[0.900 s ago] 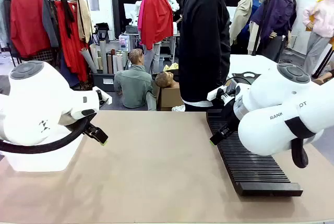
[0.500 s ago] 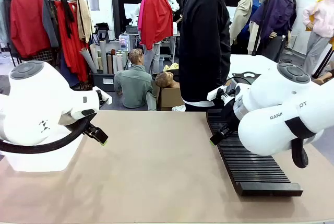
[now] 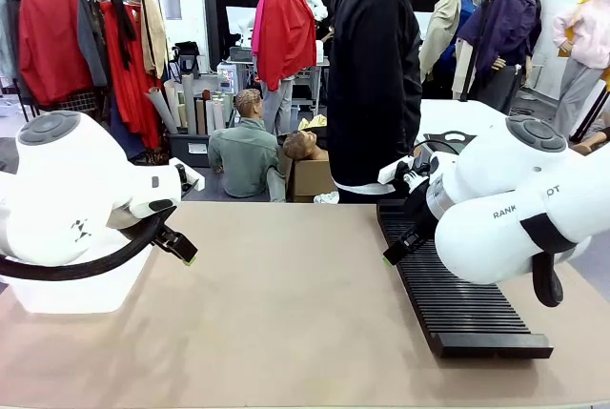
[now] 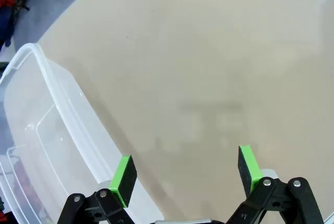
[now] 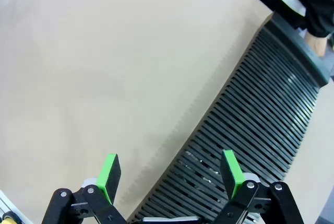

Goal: Sort PCBs into racks and boxes based on the side picked up.
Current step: Pick up the Blank PCB handed by the Human.

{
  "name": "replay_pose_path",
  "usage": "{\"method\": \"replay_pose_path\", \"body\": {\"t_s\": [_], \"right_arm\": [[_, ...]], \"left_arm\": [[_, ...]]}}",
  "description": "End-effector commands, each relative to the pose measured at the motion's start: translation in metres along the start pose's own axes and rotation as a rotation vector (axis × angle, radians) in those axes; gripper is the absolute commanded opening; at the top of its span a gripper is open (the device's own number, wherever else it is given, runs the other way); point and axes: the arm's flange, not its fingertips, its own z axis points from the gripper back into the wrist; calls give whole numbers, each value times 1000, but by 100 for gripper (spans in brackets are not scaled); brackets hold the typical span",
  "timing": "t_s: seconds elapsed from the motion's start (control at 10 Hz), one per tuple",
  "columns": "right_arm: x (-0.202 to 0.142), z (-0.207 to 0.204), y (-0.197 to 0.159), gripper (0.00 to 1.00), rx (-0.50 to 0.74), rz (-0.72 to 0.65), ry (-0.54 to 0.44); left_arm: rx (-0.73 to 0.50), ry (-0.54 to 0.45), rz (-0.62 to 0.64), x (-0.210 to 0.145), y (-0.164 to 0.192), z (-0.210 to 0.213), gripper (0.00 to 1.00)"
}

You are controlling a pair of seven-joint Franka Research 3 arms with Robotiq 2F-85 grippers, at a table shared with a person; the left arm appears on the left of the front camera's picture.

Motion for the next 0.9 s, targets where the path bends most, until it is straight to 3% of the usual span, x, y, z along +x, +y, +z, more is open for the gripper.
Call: {"method": "replay_pose_path", "body": {"t_s": [0.0, 0.2, 0.6, 0.8], "right_arm": [[0, 0, 0, 100, 0, -1, 0], [0, 0, 0, 100, 0, 0, 0], [13, 30, -36, 100, 40, -37, 2], [25, 42, -60, 100, 126, -68, 21]], "left_arm": [[0, 0, 0, 0, 0, 0, 100], [-23, 3, 17, 5, 5, 7, 100], [-141, 13, 48, 23, 34, 32, 100], [-227, 18, 75, 34, 61, 48, 100]]}}
